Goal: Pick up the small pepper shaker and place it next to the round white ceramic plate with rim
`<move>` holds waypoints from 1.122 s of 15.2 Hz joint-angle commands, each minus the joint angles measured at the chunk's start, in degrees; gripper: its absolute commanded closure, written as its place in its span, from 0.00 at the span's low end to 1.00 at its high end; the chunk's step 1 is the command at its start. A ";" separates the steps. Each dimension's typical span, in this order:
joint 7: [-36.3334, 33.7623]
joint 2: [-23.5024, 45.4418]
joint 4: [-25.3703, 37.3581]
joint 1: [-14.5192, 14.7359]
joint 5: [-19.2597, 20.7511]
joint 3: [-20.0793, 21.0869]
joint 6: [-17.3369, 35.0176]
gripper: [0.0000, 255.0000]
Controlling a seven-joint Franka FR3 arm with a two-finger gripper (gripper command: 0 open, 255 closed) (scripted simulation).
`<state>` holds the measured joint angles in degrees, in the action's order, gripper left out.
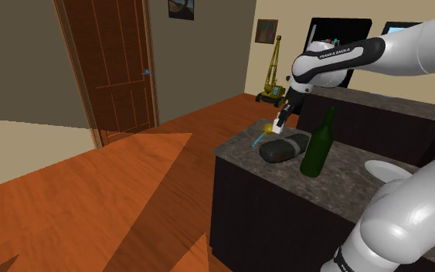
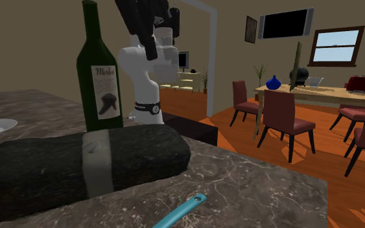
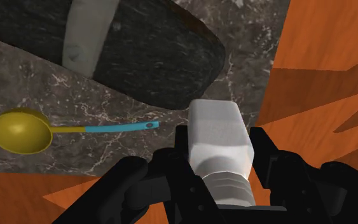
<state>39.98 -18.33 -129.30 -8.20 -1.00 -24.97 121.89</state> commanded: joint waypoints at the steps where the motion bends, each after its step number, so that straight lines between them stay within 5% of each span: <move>1: 1.12 -3.44 -2.54 -1.43 1.56 -0.72 -0.79 1.00; 17: 16.47 -20.98 -10.61 -14.47 12.66 -11.32 -9.91 1.00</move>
<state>55.12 -38.94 -140.26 -22.06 11.07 -35.30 112.67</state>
